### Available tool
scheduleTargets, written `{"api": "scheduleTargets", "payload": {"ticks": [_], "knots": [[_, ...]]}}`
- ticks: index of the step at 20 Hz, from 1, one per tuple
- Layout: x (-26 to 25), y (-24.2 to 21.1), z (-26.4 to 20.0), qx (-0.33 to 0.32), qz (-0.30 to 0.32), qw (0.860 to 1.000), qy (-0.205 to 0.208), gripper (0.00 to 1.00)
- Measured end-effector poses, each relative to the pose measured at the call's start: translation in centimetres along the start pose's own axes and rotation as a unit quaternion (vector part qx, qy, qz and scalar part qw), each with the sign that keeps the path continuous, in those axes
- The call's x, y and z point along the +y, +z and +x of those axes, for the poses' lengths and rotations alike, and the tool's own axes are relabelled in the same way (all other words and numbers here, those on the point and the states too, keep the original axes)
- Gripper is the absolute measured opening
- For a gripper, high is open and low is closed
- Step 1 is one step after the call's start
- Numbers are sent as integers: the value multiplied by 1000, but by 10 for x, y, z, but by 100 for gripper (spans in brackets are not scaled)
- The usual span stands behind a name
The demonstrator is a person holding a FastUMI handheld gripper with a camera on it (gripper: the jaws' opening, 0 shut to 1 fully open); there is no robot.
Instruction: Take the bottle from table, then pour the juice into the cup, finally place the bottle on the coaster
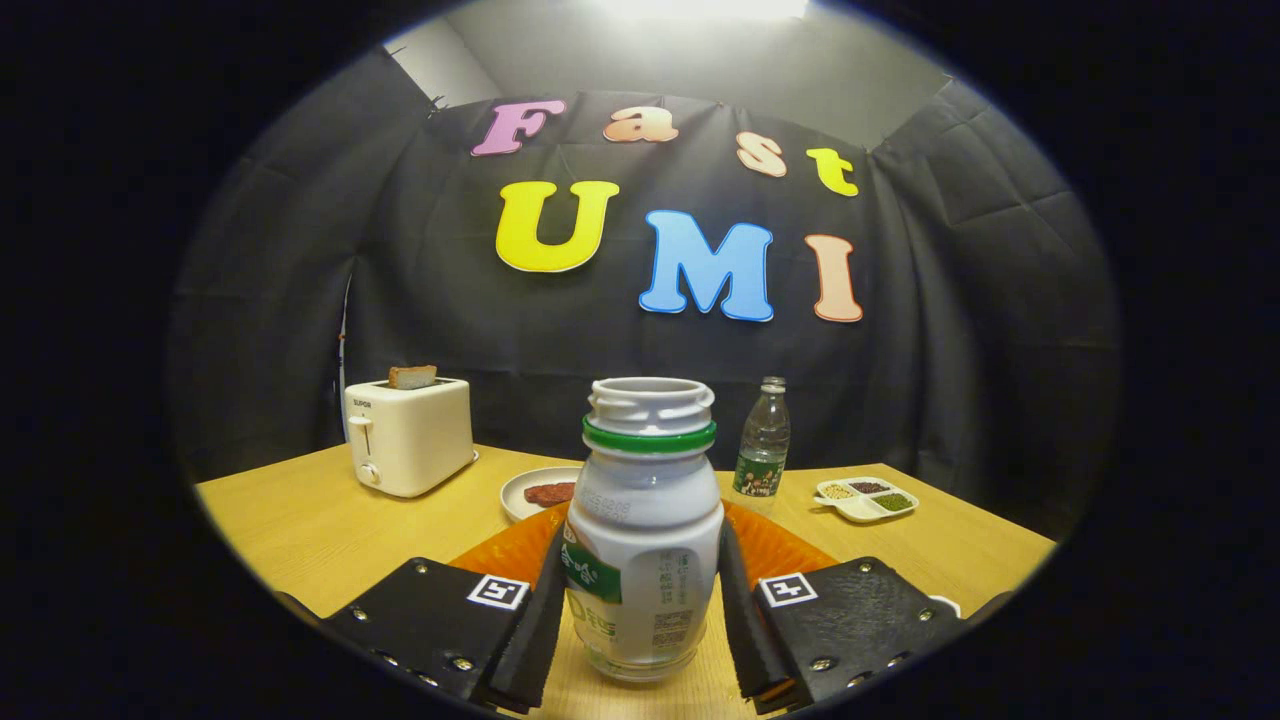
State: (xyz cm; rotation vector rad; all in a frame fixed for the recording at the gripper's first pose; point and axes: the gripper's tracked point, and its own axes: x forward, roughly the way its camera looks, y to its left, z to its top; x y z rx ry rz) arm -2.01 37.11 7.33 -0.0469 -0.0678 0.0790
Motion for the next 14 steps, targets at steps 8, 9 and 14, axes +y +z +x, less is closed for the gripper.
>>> {"api": "scheduleTargets", "payload": {"ticks": [8, 9, 14], "knots": [[5, -9, 38, 7, -5, 1000, 3, 69], [6, -14, 42, 12, -3, 1000, 5, 69], [10, -32, 51, 30, 1, 999, 13, 69]]}}
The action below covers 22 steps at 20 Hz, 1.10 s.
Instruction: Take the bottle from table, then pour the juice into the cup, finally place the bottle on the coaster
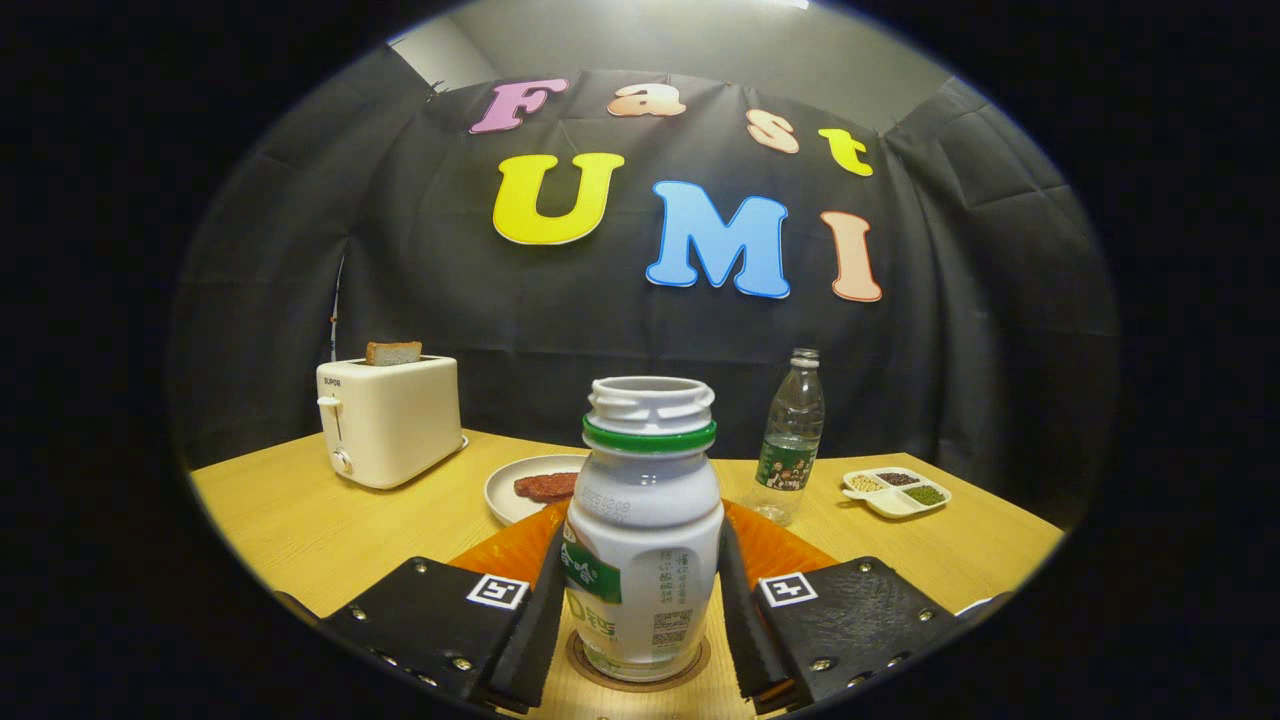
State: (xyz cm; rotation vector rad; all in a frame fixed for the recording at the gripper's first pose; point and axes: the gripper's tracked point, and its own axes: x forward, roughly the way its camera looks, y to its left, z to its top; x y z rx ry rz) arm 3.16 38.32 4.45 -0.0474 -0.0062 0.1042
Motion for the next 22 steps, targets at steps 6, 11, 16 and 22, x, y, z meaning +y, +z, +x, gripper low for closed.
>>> {"api": "scheduleTargets", "payload": {"ticks": [6, 11, 16, 22], "knots": [[-4, -1, 0, 2, 15, 1000, 0, 72], [-8, 0, -4, 9, 18, 1000, -5, 77], [-9, -5, -6, 12, 25, 1000, 3, 84], [-8, -15, -13, 20, 40, 999, 8, 84]]}}
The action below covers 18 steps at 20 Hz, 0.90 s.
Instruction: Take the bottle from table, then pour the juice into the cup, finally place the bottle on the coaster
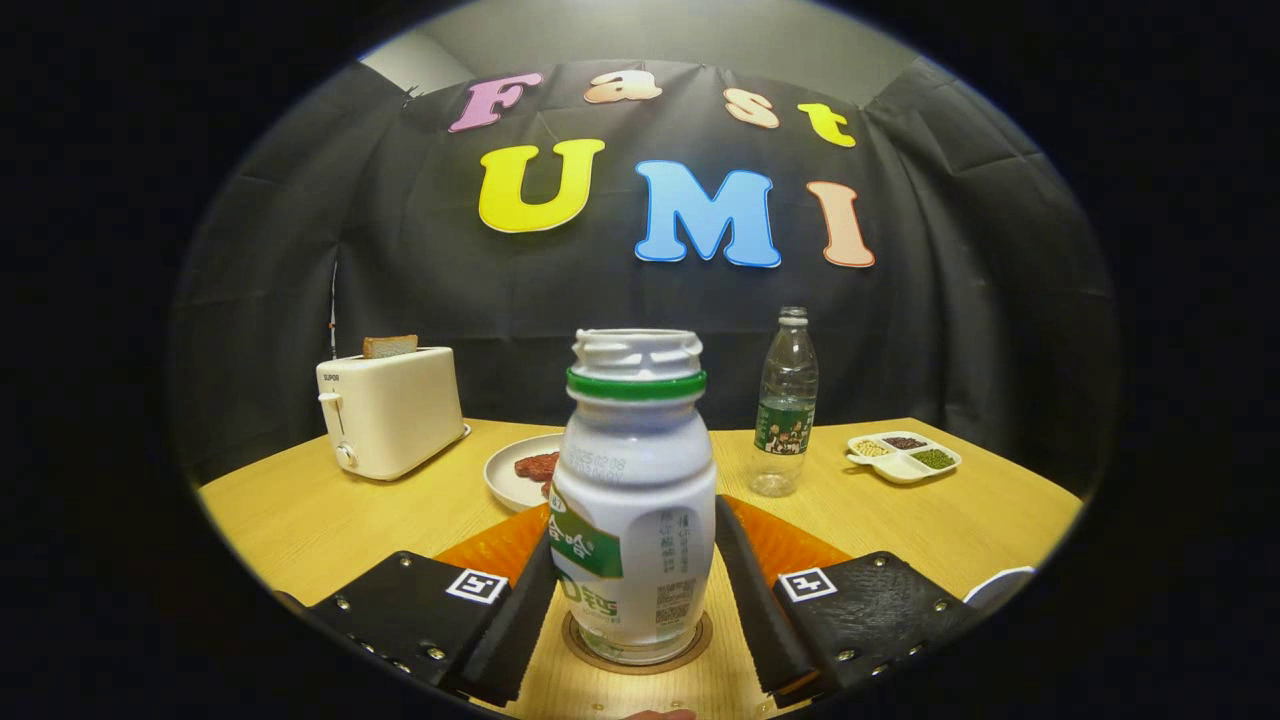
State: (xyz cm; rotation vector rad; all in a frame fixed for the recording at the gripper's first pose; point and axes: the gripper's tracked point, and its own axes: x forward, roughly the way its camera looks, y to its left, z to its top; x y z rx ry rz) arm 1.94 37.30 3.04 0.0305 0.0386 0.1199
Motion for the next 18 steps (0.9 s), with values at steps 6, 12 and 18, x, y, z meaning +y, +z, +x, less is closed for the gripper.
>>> {"api": "scheduleTargets", "payload": {"ticks": [6, 12, 18], "knots": [[2, 83, -31, -95, 16, 995, 2, 83], [25, 185, -93, -156, 3, 988, 18, 85], [60, 228, -155, -161, -13, 986, 44, 85]]}}
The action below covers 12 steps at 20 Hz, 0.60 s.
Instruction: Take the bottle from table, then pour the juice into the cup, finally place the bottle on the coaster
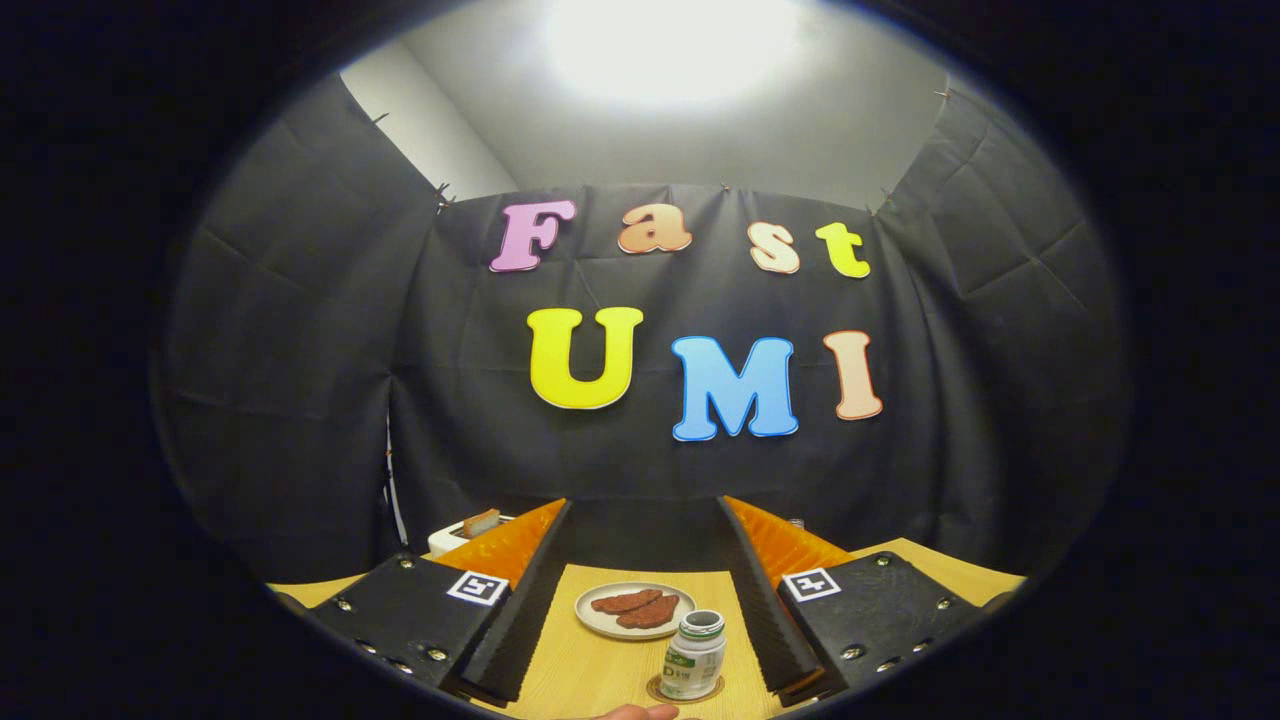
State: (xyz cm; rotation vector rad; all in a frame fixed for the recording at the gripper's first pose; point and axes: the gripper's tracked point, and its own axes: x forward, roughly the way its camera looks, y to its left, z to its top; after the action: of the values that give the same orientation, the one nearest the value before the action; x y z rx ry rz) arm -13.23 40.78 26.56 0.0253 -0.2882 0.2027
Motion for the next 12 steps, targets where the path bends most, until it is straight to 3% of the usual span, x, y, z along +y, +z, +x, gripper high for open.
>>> {"api": "scheduleTargets", "payload": {"ticks": [12], "knots": [[37, 4, -35, -16, 8, 997, 71, 85]]}}
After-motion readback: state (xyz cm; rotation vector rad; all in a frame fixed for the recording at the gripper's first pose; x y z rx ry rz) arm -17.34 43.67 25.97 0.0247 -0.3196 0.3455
